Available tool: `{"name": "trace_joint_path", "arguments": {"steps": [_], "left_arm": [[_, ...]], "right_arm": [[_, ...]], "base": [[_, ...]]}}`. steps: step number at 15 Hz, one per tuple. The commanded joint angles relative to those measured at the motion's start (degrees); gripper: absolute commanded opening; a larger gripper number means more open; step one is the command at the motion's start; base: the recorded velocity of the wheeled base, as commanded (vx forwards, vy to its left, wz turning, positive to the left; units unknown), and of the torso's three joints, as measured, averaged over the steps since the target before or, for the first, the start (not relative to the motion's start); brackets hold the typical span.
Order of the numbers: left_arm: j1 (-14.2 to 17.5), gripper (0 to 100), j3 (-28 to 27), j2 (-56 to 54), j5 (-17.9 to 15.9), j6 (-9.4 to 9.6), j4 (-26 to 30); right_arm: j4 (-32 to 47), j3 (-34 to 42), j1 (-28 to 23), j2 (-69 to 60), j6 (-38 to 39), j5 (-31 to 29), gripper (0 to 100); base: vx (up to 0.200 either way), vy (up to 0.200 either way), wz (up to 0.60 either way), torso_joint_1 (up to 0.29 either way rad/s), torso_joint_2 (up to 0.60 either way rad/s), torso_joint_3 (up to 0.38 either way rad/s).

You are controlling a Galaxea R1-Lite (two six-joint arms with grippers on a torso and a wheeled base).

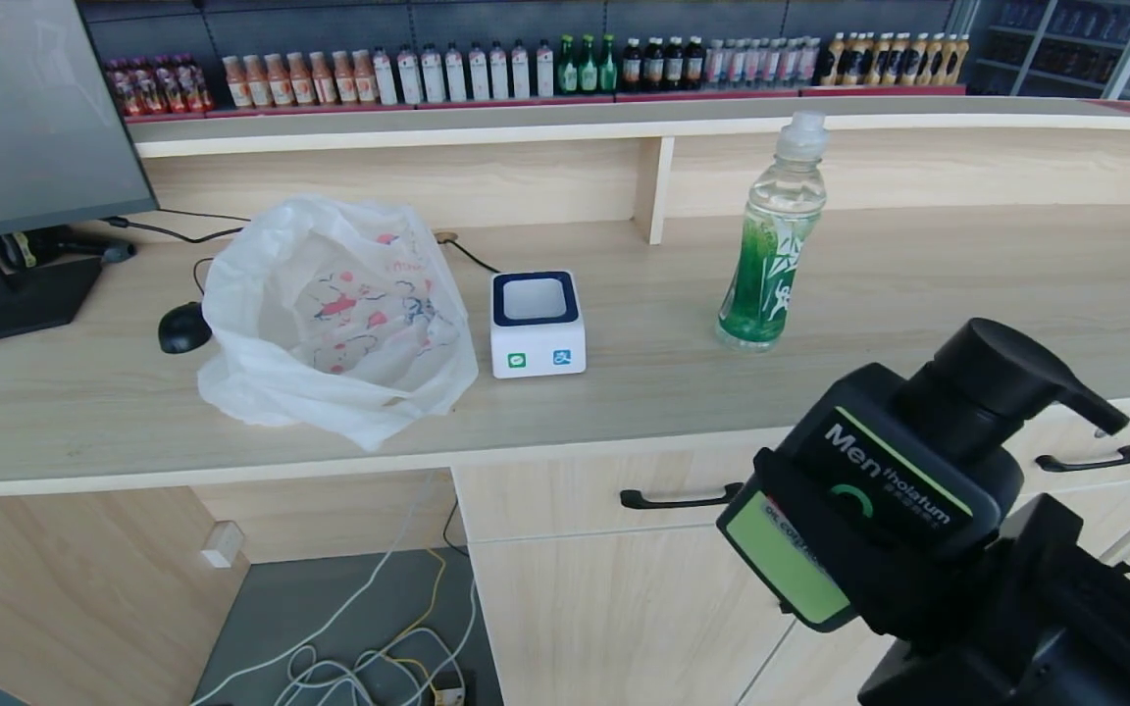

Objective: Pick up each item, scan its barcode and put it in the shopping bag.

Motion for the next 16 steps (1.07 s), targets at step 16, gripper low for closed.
{"name": "trace_joint_path", "arguments": {"steps": [16], "left_arm": [[0.0,100,0.0,0.0,0.0,-0.11,0.0]], "right_arm": [[-0.1,-14.4,-37.8,8.9,5.1,9.9,0]], "base": [[0.0,0.0,0.0,0.0,0.0,0.0]]}}
